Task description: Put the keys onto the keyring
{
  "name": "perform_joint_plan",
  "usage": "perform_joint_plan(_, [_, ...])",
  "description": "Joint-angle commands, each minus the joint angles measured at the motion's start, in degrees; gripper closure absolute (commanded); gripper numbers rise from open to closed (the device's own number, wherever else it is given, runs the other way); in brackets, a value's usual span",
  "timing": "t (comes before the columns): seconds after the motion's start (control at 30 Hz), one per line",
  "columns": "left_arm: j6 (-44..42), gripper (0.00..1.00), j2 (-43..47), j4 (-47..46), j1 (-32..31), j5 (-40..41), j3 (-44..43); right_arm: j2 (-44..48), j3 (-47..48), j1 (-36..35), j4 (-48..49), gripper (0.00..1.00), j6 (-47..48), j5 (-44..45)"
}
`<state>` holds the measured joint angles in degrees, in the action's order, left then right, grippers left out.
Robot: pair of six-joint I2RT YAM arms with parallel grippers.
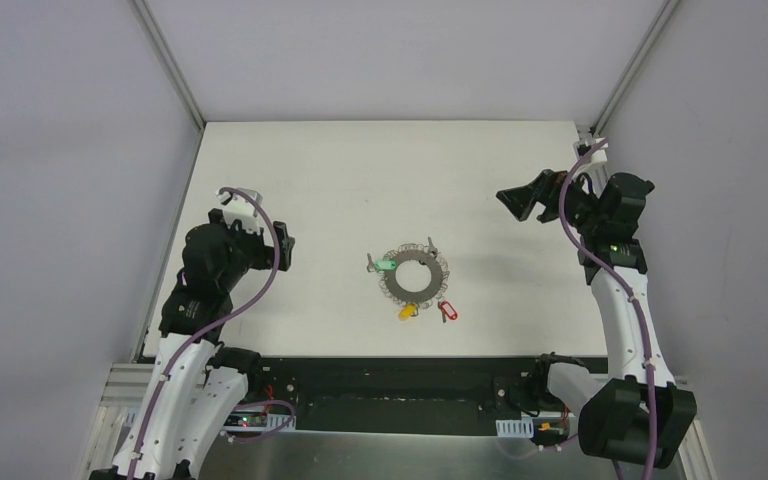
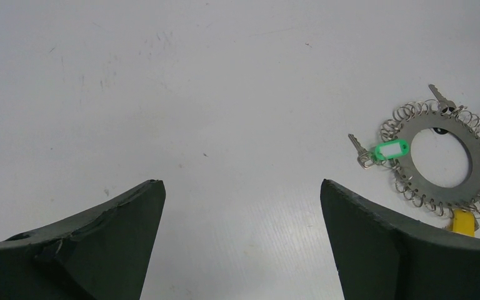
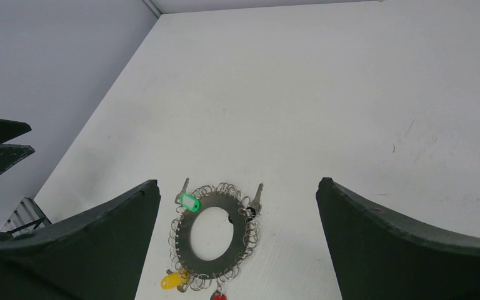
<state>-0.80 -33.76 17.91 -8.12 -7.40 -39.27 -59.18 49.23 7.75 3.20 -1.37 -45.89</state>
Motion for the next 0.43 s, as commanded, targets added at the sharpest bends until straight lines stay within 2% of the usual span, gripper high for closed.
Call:
perform_joint_plan(0.0, [0.62, 0.01, 0.36, -0.34, 0.99, -0.68, -1.87, 1.75, -0.17, 0.34, 0.31, 0.0, 3.36, -0.55])
perform_joint_plan(0.4, [-0.02, 0.01, 0.7, -0.25, 1.23, -0.85, -0.72, 2.31, -0.87, 0.42, 0.48, 0.0, 4.02, -1.21])
